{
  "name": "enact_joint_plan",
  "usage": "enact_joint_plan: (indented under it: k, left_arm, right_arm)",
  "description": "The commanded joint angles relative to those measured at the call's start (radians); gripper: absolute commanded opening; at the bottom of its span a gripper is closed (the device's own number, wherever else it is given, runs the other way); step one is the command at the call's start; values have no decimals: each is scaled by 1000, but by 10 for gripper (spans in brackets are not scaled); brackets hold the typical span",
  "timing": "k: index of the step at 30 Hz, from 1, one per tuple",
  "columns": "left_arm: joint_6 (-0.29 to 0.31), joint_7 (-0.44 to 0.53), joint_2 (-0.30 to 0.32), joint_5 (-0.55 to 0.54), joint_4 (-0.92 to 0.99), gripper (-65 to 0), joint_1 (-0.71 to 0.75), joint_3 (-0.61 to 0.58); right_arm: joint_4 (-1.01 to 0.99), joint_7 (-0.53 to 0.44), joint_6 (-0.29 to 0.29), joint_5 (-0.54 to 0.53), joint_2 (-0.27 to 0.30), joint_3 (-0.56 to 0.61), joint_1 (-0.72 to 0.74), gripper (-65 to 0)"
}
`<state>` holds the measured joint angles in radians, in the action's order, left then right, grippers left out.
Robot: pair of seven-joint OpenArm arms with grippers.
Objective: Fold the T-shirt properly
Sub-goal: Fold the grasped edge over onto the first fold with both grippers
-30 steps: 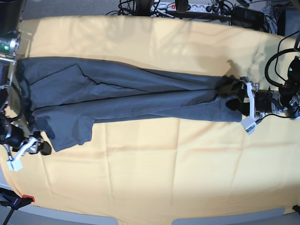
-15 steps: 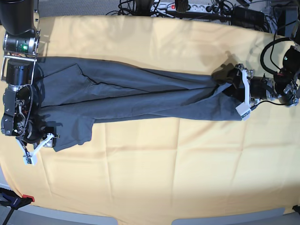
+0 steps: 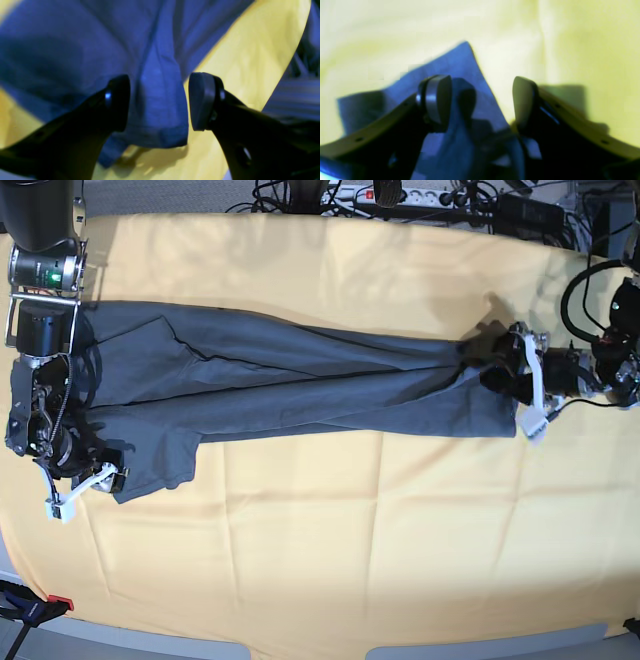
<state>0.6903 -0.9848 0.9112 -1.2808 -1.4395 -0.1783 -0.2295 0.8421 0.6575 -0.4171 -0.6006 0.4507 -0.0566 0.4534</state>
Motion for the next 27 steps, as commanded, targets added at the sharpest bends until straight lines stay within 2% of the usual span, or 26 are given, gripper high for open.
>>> enact_joint_plan:
  k: [1, 5, 8, 9, 12, 16, 23, 25, 27]
  left_arm:
    - [8, 19, 20, -32, -11, -266, -19, 39]
    - [8, 19, 20, -58, -11, -266, -19, 128]
    - [8, 19, 20, -76, -11, -266, -19, 173]
    - [8, 18, 20, -79, -11, -266, -19, 181]
    - [8, 17, 22, -79, -11, -266, -18, 187]
    - [8, 16, 22, -79, -11, -266, -19, 187]
    - [8, 19, 20, -78, -11, -266, -19, 187]
    - [8, 19, 20, -77, -11, -266, -19, 187]
    - [8, 19, 20, -77, -11, -266, -19, 187]
  right_arm:
    - [-22, 30, -31, -22, 9, -2, 18, -245]
    - [-72, 45, -153, -82, 10, -2, 17, -248]
    - [-72, 103, -254, -142, 10, -2, 31, -253]
    - [-71, 127, -281, -171, 10, -2, 39, -274]
    - [-71, 159, -281, -227, 10, -2, 61, -381]
    - [-71, 147, -281, -227, 15, -2, 91, -645]
    - [-17, 165, -281, -274, 45, -2, 105, -650]
    - [30, 211, -281, -313, 53, -2, 103, -650]
    - [77, 298, -281, -381, 62, -2, 103, -650]
